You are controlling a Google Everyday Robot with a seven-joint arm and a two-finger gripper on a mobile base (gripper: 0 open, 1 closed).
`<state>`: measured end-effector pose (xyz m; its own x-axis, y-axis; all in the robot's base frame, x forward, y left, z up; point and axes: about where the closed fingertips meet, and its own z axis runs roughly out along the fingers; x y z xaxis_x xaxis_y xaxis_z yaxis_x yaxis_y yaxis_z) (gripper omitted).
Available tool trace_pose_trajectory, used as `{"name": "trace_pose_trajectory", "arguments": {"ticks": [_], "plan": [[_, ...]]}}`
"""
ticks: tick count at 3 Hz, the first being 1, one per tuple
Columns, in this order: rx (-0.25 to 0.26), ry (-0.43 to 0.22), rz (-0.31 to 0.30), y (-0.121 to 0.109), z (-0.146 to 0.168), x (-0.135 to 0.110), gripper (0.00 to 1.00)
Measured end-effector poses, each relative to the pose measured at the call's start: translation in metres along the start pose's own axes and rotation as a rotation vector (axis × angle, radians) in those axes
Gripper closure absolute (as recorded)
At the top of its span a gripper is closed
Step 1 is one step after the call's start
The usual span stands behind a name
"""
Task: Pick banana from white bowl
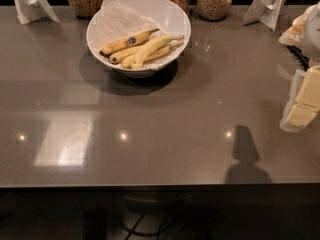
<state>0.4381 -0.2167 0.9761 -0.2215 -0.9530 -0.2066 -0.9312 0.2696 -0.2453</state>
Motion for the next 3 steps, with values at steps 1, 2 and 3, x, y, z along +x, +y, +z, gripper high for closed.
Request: {"name": "trace_pose_trajectory", "arguments": {"ticks": [1,2,3], "plan": [[0.000,0.000,0.000,0.000,0.000,0.000,0.00],[0.057,-0.058,-0.031,-0.010,0.000,-0.013,0.00],[0.149,-0.178,-0.066,-0.037,0.004,-0.041,0.00]]}}
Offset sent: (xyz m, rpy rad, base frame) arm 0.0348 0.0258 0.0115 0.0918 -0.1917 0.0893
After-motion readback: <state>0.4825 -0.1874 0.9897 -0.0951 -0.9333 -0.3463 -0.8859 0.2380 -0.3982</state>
